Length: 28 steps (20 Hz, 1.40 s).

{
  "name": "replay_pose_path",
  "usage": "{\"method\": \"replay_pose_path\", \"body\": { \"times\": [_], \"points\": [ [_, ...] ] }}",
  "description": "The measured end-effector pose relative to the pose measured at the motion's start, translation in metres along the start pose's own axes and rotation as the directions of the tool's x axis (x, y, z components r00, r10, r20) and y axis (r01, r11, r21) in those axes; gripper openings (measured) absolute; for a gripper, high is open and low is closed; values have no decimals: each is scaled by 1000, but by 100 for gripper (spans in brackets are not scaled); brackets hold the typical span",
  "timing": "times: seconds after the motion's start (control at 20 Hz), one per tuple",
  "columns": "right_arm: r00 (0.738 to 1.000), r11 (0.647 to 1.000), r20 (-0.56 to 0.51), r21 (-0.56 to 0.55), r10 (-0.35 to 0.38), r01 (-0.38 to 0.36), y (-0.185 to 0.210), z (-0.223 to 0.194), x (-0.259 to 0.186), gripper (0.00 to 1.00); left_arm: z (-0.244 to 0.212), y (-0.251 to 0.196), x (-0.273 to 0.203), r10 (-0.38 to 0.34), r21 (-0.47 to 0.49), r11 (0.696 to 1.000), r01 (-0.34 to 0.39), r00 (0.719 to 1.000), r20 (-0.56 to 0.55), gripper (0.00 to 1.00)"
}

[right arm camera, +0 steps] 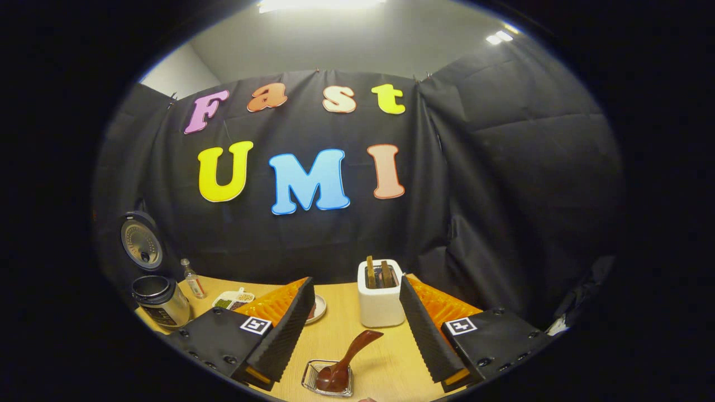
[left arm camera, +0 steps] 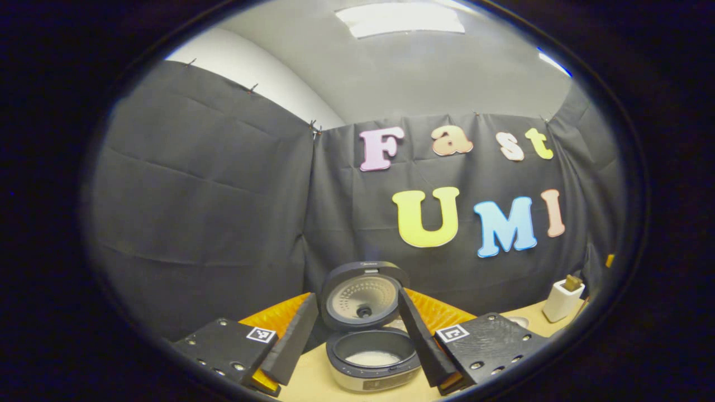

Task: Close the left gripper, press the button to open the rice cooker; take a wooden spoon from the chopstick holder with the right hand, scoop a spoonful of rice and pour it into the rice cooker, then put the wooden spoon back into the chopstick holder.

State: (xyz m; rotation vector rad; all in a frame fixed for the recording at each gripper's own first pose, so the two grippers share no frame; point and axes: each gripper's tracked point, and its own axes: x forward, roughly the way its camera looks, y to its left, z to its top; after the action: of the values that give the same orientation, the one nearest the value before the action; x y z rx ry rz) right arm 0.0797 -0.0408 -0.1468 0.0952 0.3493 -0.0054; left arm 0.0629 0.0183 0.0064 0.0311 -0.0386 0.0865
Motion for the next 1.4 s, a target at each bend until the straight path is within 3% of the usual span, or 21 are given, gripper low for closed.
{"method": "replay_pose_path", "body": {
  "times": [0.2, 0.25, 0.45, 0.5, 0.55, 0.6, 0.65, 0.7, 0.85, 0.9, 0.95, 1.0, 1.05, 1.3, 1.35, 1.4],
  "points": [
    [990, 997, -140, 79, 25, -14, -4, -43, 26, 93, 7, 10, -27, 31, 28, 999, -31, 1000, 3, 88],
    [986, 995, -166, 96, 31, -15, -3, -51, 32, 98, 9, 12, -31, 36, 38, 999, -36, 999, 6, 88],
    [966, 993, -257, 114, 21, 8, -7, -89, 46, 98, 13, 21, -48, 59, 61, 996, -59, 998, 7, 87],
    [959, 993, -284, 117, 18, 16, -7, -99, 49, 92, 12, 24, -49, 65, 65, 996, -65, 998, 3, 87],
    [950, 992, -313, 124, 17, 23, -7, -111, 51, 98, 12, 27, -51, 71, 72, 995, -71, 997, -4, 87],
    [940, 990, -342, 134, 15, 33, -8, -121, 53, 92, 12, 31, -52, 76, 81, 994, -75, 997, -7, 87],
    [928, 987, -372, 152, 15, 45, -8, -132, 55, 97, 11, 33, -54, 80, 90, 993, -79, 997, -10, 87],
    [915, 983, -402, 179, 25, 52, -6, -143, 56, 96, 8, 36, -55, 86, 95, 992, -84, 996, -14, 87],
    [884, 957, -462, 281, 68, 72, 4, -165, 59, 70, 4, 42, -56, 95, 99, 991, -92, 995, -25, 87],
    [879, 948, -470, 309, 79, 80, 7, -168, 61, 53, 4, 43, -55, 98, 100, 990, -95, 995, -27, 88],
    [874, 937, -477, 339, 97, 81, 10, -170, 63, 53, 2, 45, -55, 99, 100, 990, -95, 995, -30, 88],
    [871, 927, -481, 363, 104, 90, 12, -173, 63, 27, 0, 47, -55, 99, 100, 990, -95, 994, -34, 88],
    [870, 920, -478, 383, 122, 82, 15, -166, 56, 17, -1, 50, -53, 101, 100, 990, -97, 994, -39, 88],
    [910, 958, -404, 285, 95, 26, 28, -138, 44, 18, -9, 55, -45, 91, 80, 993, -87, 995, -46, 88],
    [918, 968, -384, 249, 98, 1, 34, -129, 40, 14, -11, 55, -41, 88, 83, 993, -84, 995, -46, 87],
    [927, 978, -363, 207, 97, -21, 38, -119, 36, 18, -12, 55, -39, 82, 83, 994, -77, 995, -48, 88]
  ]
}}
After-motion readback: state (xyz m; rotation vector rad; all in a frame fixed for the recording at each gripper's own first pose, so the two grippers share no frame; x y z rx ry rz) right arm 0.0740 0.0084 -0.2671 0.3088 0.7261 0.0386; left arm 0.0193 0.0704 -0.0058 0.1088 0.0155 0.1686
